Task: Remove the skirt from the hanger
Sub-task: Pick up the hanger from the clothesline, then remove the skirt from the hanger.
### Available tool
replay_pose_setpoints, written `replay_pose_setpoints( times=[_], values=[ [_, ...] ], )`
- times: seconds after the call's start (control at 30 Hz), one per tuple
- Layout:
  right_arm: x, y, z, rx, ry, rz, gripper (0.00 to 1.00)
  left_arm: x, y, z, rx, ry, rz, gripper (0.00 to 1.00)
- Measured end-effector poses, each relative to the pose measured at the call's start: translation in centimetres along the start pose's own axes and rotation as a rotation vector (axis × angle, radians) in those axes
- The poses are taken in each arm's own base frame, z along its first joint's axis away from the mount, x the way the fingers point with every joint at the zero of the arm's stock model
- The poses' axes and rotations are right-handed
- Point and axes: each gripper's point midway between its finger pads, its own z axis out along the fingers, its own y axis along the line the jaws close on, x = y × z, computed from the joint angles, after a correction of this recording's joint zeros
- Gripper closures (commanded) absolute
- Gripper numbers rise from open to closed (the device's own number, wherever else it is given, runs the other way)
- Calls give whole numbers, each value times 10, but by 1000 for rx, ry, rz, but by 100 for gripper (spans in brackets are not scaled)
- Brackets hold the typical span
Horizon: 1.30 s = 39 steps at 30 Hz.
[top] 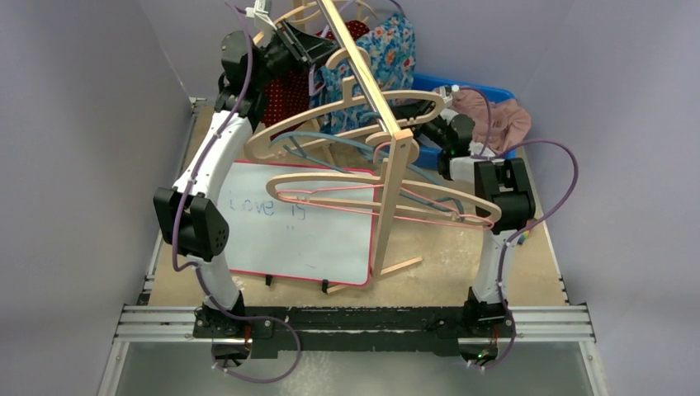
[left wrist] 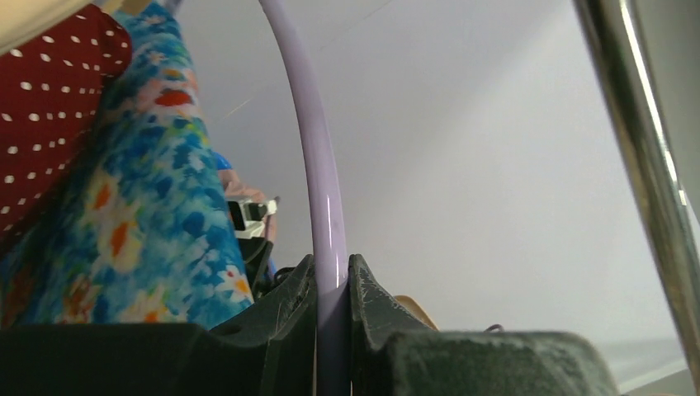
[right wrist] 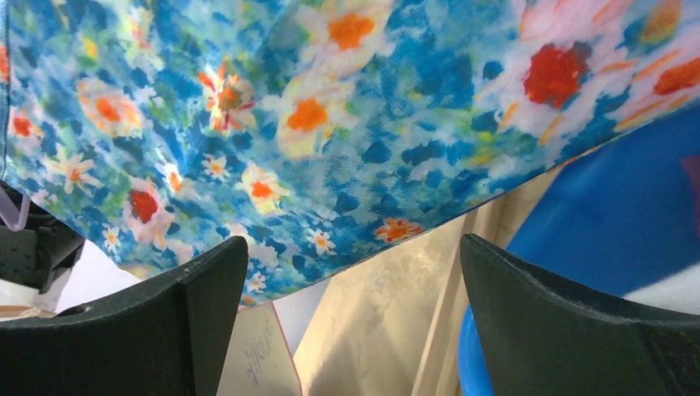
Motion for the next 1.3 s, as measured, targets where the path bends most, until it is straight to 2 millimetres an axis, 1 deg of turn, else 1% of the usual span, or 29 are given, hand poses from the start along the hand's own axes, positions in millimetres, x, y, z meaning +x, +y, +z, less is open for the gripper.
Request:
replay_pose_setpoints(
  times=[0.3,0.37,0.5,0.63,0.7,0.77,0.87,0.97,1.07,1.1,1.2,1.23,1.3],
  values=[
    [23,5,22,-129,7,118,1,-5,-18,0,64,-14,-30,100],
    [27,7,23,-136,10,135,1,-6,-21,0,75,-18,-29,100],
    [31,17,16,-135,14,106,1,-5,-19,-1,83,-21,-24,100],
    [32,40,7,-176,36,28,1,-2,-13,0,76,-18,-29,100],
    [36,47,-2,-192,34,-6,1,-1,-10,0,74,-18,-28,100],
    [43,46,-10,-195,34,-29,2,0,-8,0,75,-20,-28,100],
    [57,36,-23,-180,49,-74,3,2,-2,0,73,-25,-28,100],
    [63,23,-27,-136,61,-176,2,2,5,0,57,-34,-37,100],
    [53,24,-26,-87,51,-351,1,1,9,1,43,-46,-46,100],
    [47,29,-26,-81,37,-422,1,0,9,1,41,-49,-47,100],
    [26,54,-27,-114,-24,-643,2,-1,9,2,38,-61,-56,100],
    [21,62,-27,-137,-48,-711,2,-2,9,2,38,-66,-65,100],
    [18,68,-28,-179,-94,-817,4,-2,8,1,38,-79,-73,100]
  ],
)
